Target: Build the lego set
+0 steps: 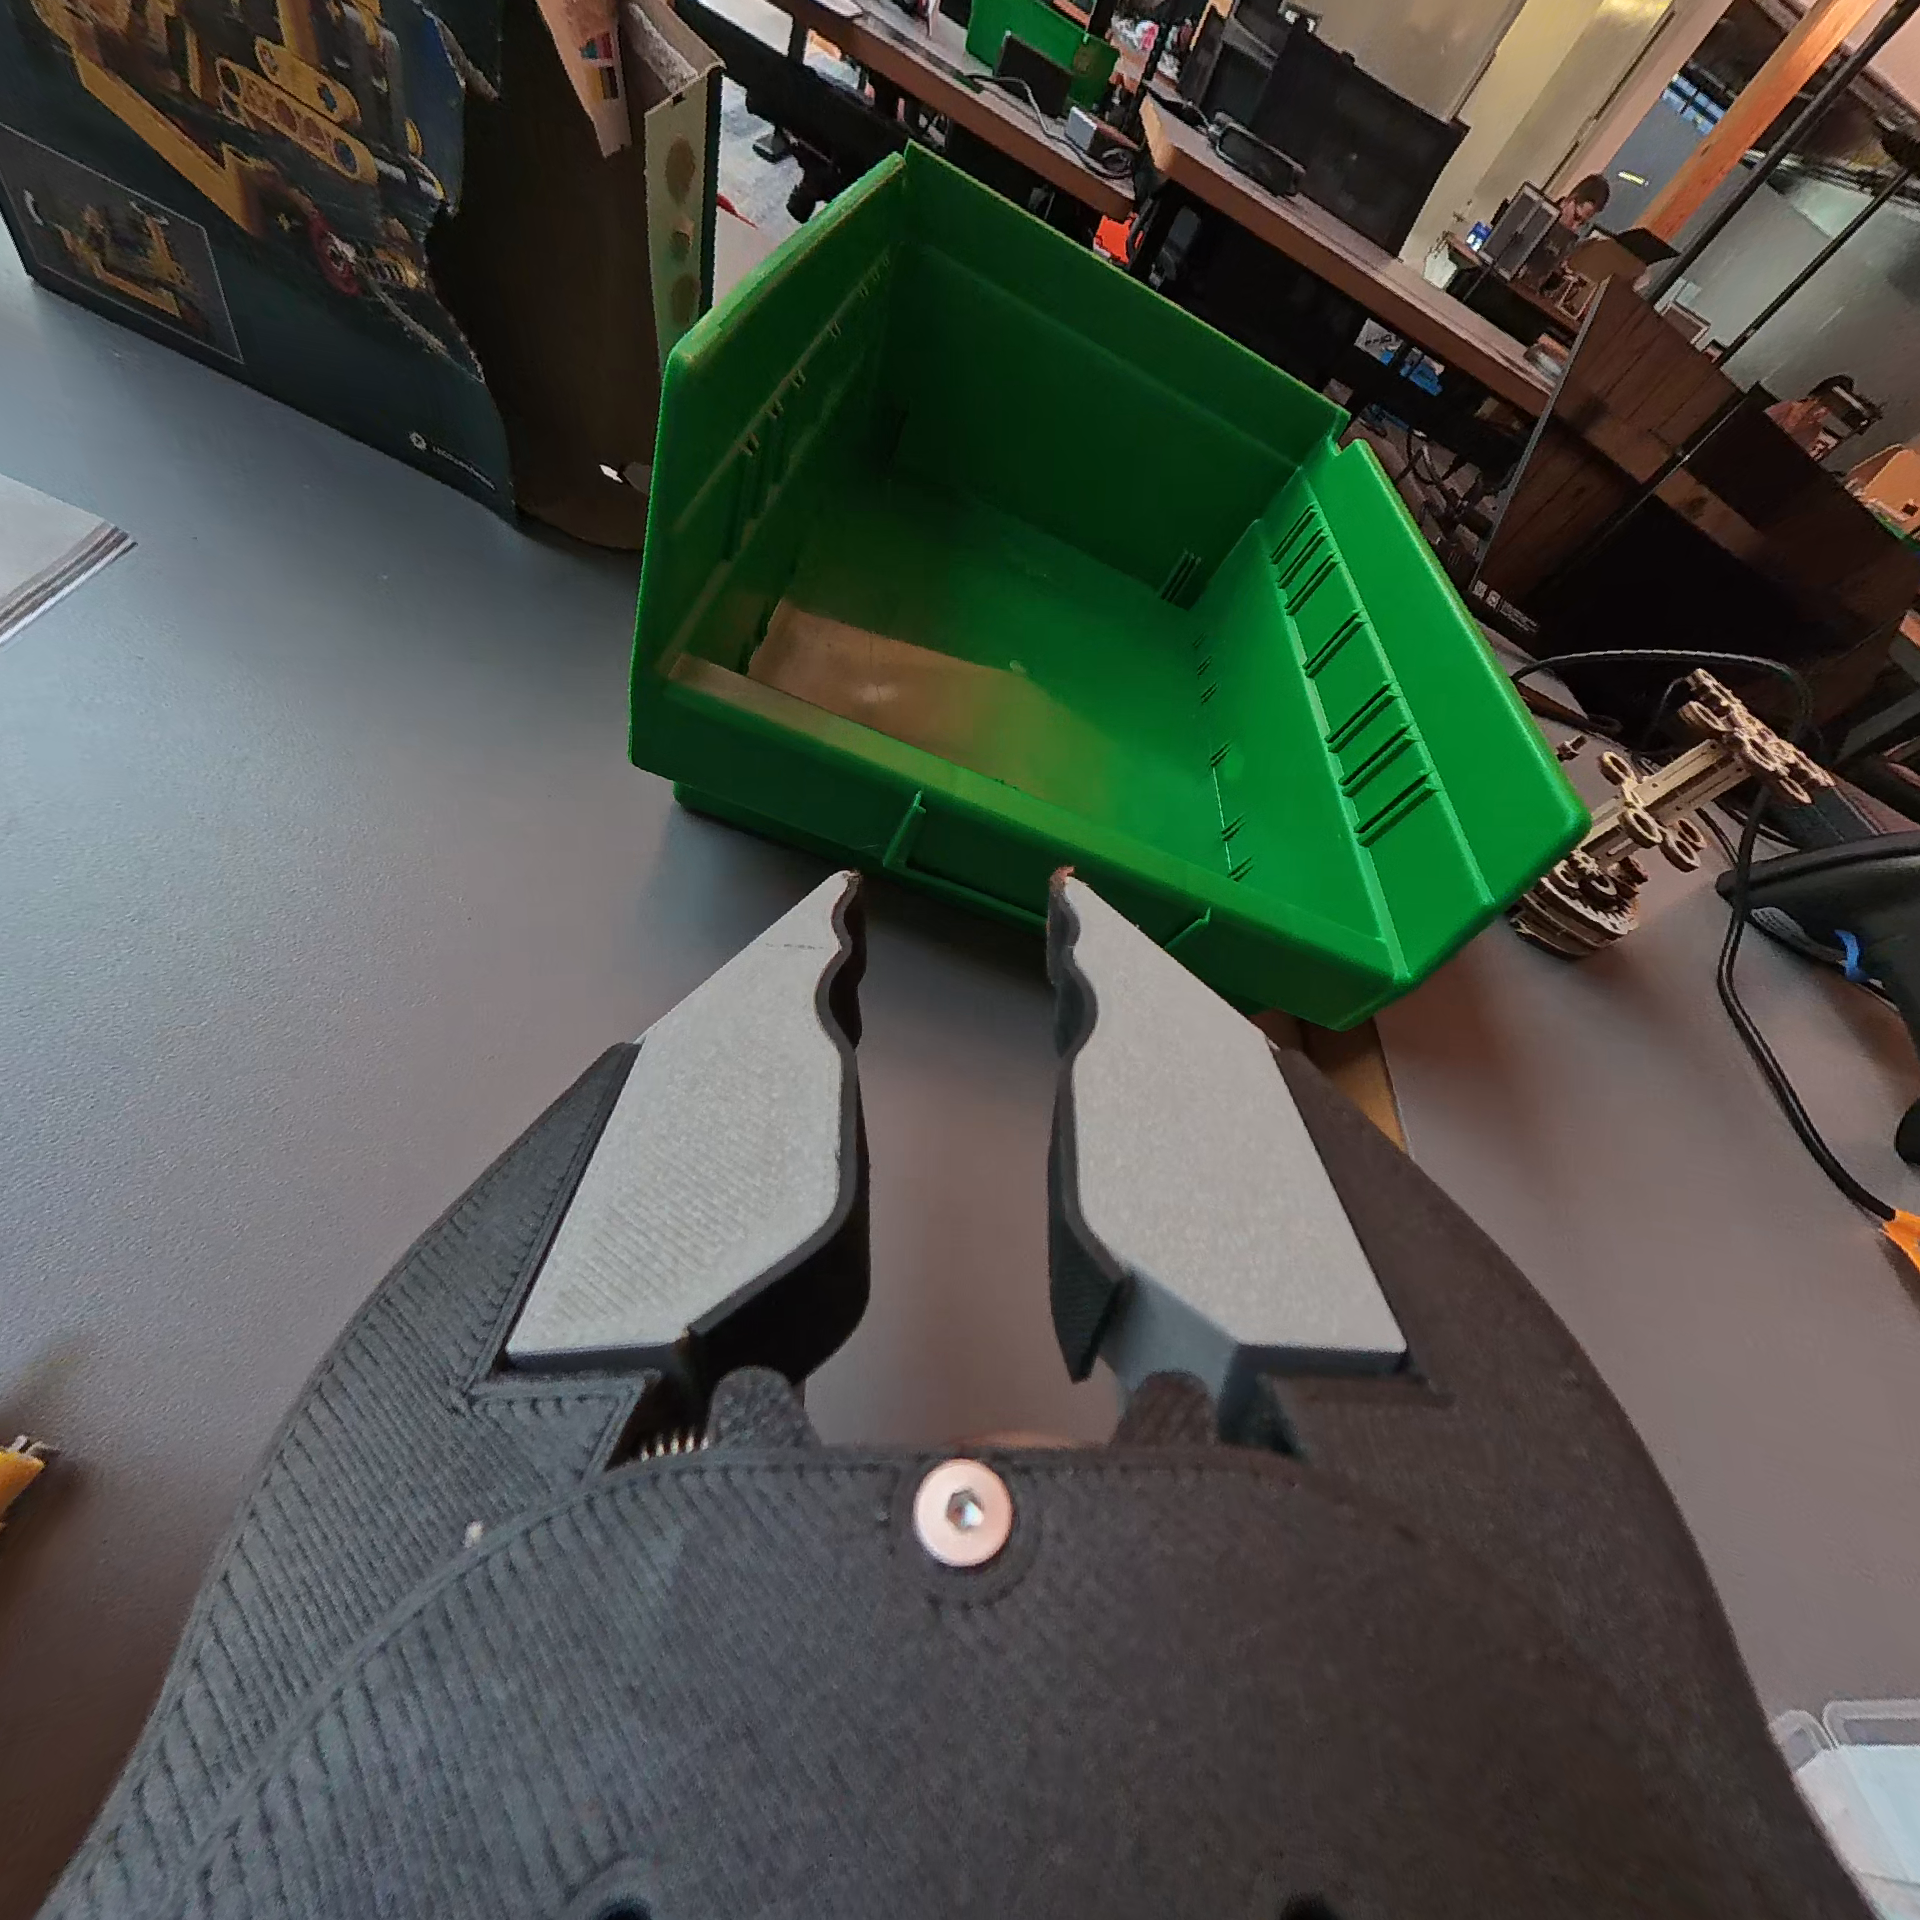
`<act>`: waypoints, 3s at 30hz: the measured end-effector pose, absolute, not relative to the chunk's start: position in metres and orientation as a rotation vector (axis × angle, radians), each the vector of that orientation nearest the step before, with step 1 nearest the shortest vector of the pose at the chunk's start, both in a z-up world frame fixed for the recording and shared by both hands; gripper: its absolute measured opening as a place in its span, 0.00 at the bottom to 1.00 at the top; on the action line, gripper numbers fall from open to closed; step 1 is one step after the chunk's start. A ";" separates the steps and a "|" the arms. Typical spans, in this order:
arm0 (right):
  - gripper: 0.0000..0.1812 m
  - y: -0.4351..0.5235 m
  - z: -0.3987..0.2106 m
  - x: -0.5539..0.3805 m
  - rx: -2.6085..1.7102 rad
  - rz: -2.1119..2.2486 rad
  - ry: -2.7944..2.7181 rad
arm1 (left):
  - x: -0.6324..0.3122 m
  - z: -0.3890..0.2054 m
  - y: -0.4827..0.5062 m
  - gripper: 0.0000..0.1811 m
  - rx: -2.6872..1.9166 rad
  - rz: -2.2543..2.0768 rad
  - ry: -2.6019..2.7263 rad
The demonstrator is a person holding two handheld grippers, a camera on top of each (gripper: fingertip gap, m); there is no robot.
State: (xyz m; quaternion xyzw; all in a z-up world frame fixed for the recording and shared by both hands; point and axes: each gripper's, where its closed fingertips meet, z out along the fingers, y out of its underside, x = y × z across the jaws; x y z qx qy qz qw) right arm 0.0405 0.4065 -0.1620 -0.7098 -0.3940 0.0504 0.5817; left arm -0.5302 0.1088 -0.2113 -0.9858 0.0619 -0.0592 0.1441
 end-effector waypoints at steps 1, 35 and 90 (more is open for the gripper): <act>0.18 0.407 -0.162 0.040 -1.658 0.118 -0.921 | -0.531 -0.211 0.109 0.11 -2.840 -0.174 0.175; 0.17 0.406 -0.162 0.041 -1.660 0.121 -0.917 | -0.501 -0.132 0.111 0.00 -2.564 -0.339 0.319; 0.14 0.399 -0.155 0.035 -1.606 0.194 -0.929 | -0.612 -0.211 0.161 0.05 -2.758 -0.133 -0.237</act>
